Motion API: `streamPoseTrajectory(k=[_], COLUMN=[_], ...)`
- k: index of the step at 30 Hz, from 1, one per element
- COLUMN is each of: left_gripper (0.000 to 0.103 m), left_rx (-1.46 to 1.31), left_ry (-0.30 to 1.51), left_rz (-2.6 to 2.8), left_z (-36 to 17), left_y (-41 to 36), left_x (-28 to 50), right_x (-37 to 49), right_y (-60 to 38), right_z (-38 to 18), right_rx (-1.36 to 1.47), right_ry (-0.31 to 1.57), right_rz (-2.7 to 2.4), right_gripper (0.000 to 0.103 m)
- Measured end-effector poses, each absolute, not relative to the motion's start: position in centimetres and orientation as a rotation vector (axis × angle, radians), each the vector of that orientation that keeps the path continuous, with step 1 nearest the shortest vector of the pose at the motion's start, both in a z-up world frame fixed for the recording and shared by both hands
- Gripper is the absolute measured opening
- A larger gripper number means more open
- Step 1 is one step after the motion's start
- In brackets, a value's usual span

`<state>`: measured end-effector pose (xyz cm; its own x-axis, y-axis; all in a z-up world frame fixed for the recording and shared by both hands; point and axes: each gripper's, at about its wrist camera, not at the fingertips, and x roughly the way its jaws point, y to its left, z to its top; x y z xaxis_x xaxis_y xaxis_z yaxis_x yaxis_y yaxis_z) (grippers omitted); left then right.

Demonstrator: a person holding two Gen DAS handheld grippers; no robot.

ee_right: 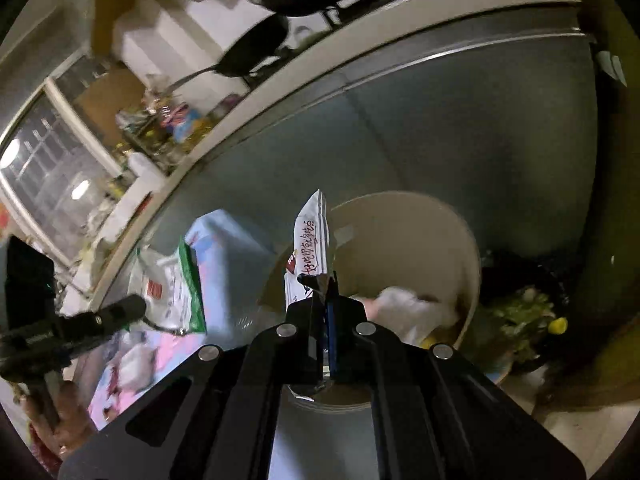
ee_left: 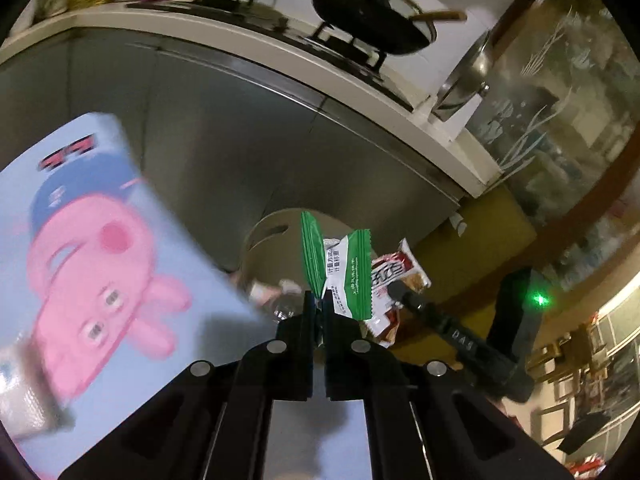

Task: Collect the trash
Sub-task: 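Carry both wrappers to the bin and release them, then grasp the orange snack bag with left tool while right tool grasps pink wrapper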

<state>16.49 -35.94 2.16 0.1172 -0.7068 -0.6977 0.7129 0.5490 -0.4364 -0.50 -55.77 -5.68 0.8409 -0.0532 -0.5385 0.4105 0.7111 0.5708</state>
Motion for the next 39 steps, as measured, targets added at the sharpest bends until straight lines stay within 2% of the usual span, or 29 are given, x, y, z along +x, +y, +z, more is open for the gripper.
streamPoseTrajectory(k=[5,7,8,9,11,17,25,39], left_gripper=[0.005,0.012,0.018,0.031,0.035,0.035,0.035,0.035], left_rx=[0.097,0.123,0.134,0.145,0.143,0.118,0.117,0.065], left_ry=[1.043,1.055,1.059,1.060,1.063,0.998,0.905,0.916], left_rz=[-1.017,-1.003,-0.987,-0.964,-0.945,-0.936,-0.900,-0.686], left_z=[-0.2,-1.0,-1.4,-1.8,-2.0,-0.2,1.2,-0.7], left_y=[-41.5,-42.8,-43.2,-43.6,-43.7,-41.2,-33.9,-14.0], left_x=[17.0,17.0,17.1,17.2,17.3,16.1,11.9,6.5], right_x=[1.2,1.8,2.2,2.4,2.0,0.1,-2.0,1.4], right_y=[-57.8,-57.8,-57.9,-58.0,-58.4,-57.6,-52.9,-39.8], right_z=[-7.7,-8.2,-8.5,-8.6,-8.5,-7.3,-5.6,-4.9], right_rx=[0.734,0.727,0.726,0.734,0.738,0.740,0.759,0.690], right_ry=[0.571,0.587,0.599,0.608,0.584,0.523,0.490,0.638], right_rz=[-0.283,-0.280,-0.277,-0.274,-0.289,-0.295,-0.205,0.065], right_gripper=[0.004,0.010,0.019,0.031,0.038,0.038,0.038,0.038])
